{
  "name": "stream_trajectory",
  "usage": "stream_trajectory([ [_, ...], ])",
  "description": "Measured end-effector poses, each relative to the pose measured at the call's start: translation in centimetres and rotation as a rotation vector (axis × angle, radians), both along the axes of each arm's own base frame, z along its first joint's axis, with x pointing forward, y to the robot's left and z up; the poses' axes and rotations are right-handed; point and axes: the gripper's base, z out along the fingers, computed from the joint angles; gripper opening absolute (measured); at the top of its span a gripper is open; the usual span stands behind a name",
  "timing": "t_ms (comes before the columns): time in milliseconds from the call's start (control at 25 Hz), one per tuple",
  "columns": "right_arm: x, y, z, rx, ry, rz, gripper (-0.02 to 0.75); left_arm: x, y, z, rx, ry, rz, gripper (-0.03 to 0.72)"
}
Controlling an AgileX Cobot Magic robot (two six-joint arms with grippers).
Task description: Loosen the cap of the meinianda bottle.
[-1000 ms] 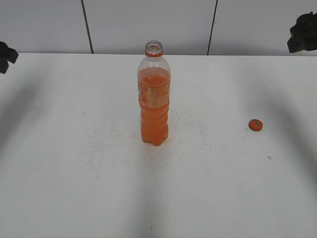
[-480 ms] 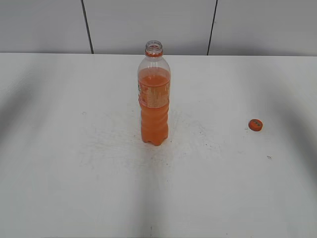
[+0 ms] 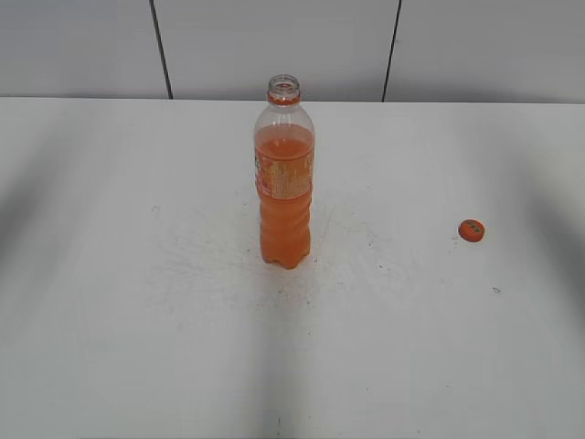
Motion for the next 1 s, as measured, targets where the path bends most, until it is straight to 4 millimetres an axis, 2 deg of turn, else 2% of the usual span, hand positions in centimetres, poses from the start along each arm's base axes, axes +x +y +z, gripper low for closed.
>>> stream_trajectory([
  [120, -1.0, -0.7, -1.0, 0.016, 0.031, -0.029, 0.512, -1.6, 0.0, -0.8, -0.001, 0.023, 0.0, 0.4],
  [360, -4.8, -0.6, -2.8, 0.031, 0.013, -0.032, 0.512, -5.4, -0.1, -2.6, -0.019, 0.056, -0.002, 0.391],
  [480, -6.4, -0.6, -4.7, 0.032, 0.011, -0.037, 0.512, -7.0, -0.1, -3.7, -0.027, 0.044, -0.004, 0.387],
  [720, -9.2, -0.6, -9.9, 0.031, 0.098, -0.043, 0.512, -10.2, -0.1, -6.6, -0.038, 0.029, -0.005, 0.38],
  [1000, -12.8, -0.5, -13.7, 0.034, 0.129, -0.047, 0.512, -13.9, -0.2, -9.5, -0.057, 0.001, -0.005, 0.372],
])
